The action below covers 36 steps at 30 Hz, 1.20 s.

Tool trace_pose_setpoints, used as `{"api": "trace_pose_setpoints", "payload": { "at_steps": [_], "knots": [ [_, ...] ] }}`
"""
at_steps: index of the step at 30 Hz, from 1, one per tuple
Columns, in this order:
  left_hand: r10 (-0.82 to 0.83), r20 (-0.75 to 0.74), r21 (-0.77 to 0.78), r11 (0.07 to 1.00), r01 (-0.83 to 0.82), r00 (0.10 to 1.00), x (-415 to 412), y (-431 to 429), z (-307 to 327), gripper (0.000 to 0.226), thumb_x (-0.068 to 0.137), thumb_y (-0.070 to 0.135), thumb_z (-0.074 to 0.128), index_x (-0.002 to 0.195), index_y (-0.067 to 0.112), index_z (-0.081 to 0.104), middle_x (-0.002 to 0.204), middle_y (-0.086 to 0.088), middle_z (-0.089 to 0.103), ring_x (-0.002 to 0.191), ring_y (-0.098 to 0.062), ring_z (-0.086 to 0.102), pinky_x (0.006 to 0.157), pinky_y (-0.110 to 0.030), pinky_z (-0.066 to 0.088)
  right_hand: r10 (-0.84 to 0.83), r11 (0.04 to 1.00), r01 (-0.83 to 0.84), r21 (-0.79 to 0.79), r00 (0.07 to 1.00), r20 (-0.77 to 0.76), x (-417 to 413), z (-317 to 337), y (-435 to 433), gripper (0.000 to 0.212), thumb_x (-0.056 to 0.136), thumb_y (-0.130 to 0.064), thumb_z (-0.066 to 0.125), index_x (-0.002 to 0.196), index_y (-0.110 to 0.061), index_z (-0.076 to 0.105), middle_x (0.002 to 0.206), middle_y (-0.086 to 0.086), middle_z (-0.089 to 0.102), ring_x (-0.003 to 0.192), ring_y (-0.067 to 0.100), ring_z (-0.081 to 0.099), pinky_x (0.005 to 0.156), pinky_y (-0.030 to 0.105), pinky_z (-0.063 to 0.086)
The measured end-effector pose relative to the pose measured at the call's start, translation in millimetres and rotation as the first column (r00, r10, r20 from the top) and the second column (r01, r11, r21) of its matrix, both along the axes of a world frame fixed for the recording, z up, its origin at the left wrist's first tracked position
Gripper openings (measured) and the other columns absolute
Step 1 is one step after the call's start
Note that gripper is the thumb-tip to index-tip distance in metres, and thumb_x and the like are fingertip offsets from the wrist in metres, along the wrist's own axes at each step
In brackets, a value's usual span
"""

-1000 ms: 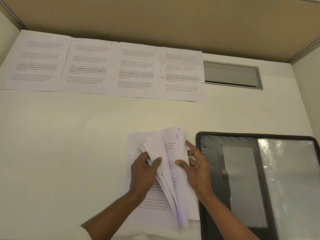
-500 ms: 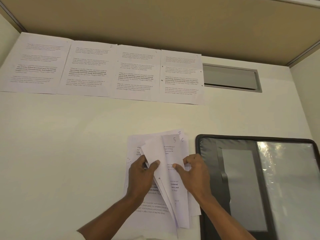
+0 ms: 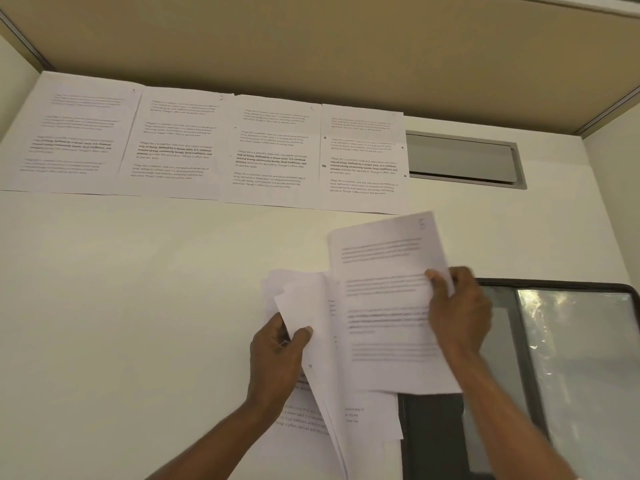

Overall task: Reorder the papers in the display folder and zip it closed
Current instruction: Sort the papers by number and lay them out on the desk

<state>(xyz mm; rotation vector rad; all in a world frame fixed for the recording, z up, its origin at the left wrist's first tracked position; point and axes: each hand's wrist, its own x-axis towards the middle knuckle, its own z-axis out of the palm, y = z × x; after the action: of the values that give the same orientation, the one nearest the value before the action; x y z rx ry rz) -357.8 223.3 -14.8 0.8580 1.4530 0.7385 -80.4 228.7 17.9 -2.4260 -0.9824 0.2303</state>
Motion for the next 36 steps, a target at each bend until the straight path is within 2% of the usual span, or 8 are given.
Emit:
{"api": "trace_pose_setpoints", "payload": {
  "at_steps": [5, 9, 11, 15, 23, 26, 31, 36],
  "knots": [
    [-0.005, 0.026, -0.043, 0.999, 0.006, 1.0, 3.2, -0.3, 2.9, 0.028, 0.1, 0.004, 0.07, 0.119, 0.022, 0.078, 0.111, 0.007, 0.081, 0.103, -0.017, 0.077, 0.095, -0.048, 0.061, -0.08, 0.99, 0.082, 0.114, 0.997, -0.02, 92.1, 16.1, 59.5, 0.036, 0.099, -0.037, 0.069, 0.107, -0.002, 0.069, 0.104, 0.025, 0.073, 0.095, 0.044, 0.067, 0.079, 0.041, 0.047],
    [-0.017, 0.017, -0.066, 0.998, 0.018, 1.0, -0.4, 1.2, -0.7, 0.029, 0.098, 0.004, 0.071, 0.122, 0.021, 0.077, 0.112, 0.005, 0.081, 0.104, -0.019, 0.078, 0.094, -0.05, 0.062, -0.126, 0.979, 0.138, 0.151, 0.989, -0.082, 156.5, 20.4, 112.1, 0.04, 0.095, -0.039, 0.072, 0.107, -0.001, 0.073, 0.107, 0.021, 0.074, 0.097, 0.037, 0.069, 0.079, 0.033, 0.045],
    [-0.031, 0.011, -0.086, 0.996, 0.032, 0.999, -2.8, 4.8, -1.7, 0.029, 0.098, 0.004, 0.072, 0.121, 0.019, 0.078, 0.112, 0.002, 0.081, 0.103, -0.022, 0.078, 0.092, -0.052, 0.063, -0.138, 0.975, 0.16, 0.155, 0.98, -0.144, 185.5, 16.9, 139.3, 0.039, 0.094, -0.04, 0.072, 0.105, -0.002, 0.073, 0.105, 0.017, 0.074, 0.095, 0.032, 0.068, 0.081, 0.036, 0.049],
    [-0.054, -0.009, -0.125, 0.991, 0.053, 0.998, -6.5, 12.2, -4.2, 0.023, 0.096, 0.004, 0.074, 0.114, 0.016, 0.08, 0.106, -0.003, 0.082, 0.095, -0.028, 0.08, 0.085, -0.055, 0.064, -0.131, 0.97, 0.18, 0.163, 0.954, -0.271, 230.0, 0.9, 186.9, 0.045, 0.096, -0.042, 0.065, 0.097, 0.003, 0.071, 0.093, 0.008, 0.065, 0.086, 0.019, 0.055, 0.076, 0.034, 0.046],
    [-0.061, -0.016, -0.164, 0.985, 0.058, 0.998, -2.5, 19.9, -5.3, 0.024, 0.095, 0.002, 0.074, 0.111, 0.018, 0.08, 0.099, -0.003, 0.083, 0.086, -0.028, 0.081, 0.07, -0.045, 0.062, -0.169, 0.97, 0.212, 0.121, 0.941, -0.293, 263.1, -19.7, 246.0, 0.042, 0.097, -0.035, 0.072, 0.127, -0.006, 0.069, 0.137, 0.007, 0.067, 0.122, 0.026, 0.064, 0.101, 0.027, 0.049],
    [-0.065, -0.018, -0.177, 0.982, 0.061, 0.998, -3.2, 21.7, -10.4, 0.025, 0.094, 0.001, 0.074, 0.112, 0.018, 0.08, 0.098, -0.006, 0.083, 0.083, -0.031, 0.08, 0.065, -0.046, 0.063, -0.195, 0.968, 0.233, 0.095, 0.934, -0.298, 266.4, -24.9, 257.3, 0.043, 0.097, -0.036, 0.072, 0.129, -0.007, 0.068, 0.136, 0.008, 0.067, 0.121, 0.027, 0.065, 0.096, 0.025, 0.047],
    [-0.072, -0.012, -0.173, 0.982, 0.069, 0.997, -4.2, 25.3, -15.5, 0.024, 0.093, -0.003, 0.073, 0.108, 0.013, 0.081, 0.094, -0.013, 0.082, 0.075, -0.038, 0.078, 0.066, -0.055, 0.062, -0.192, 0.969, 0.231, 0.091, 0.928, -0.319, 269.7, -37.9, 267.8, 0.037, 0.093, -0.037, 0.075, 0.12, -0.011, 0.071, 0.128, 0.005, 0.071, 0.117, 0.025, 0.068, 0.1, 0.03, 0.053],
    [-0.073, 0.006, -0.177, 0.981, 0.072, 0.997, -4.9, 26.7, -15.7, 0.031, 0.092, -0.004, 0.073, 0.098, 0.023, 0.087, 0.094, -0.015, 0.082, 0.079, -0.042, 0.078, 0.069, -0.057, 0.062, -0.15, 0.981, 0.178, 0.079, 0.95, -0.272, 263.9, -43.1, 269.7, 0.023, 0.095, -0.038, 0.071, 0.109, -0.019, 0.073, 0.123, 0.004, 0.073, 0.104, 0.024, 0.067, 0.093, 0.03, 0.051]
  ]
}}
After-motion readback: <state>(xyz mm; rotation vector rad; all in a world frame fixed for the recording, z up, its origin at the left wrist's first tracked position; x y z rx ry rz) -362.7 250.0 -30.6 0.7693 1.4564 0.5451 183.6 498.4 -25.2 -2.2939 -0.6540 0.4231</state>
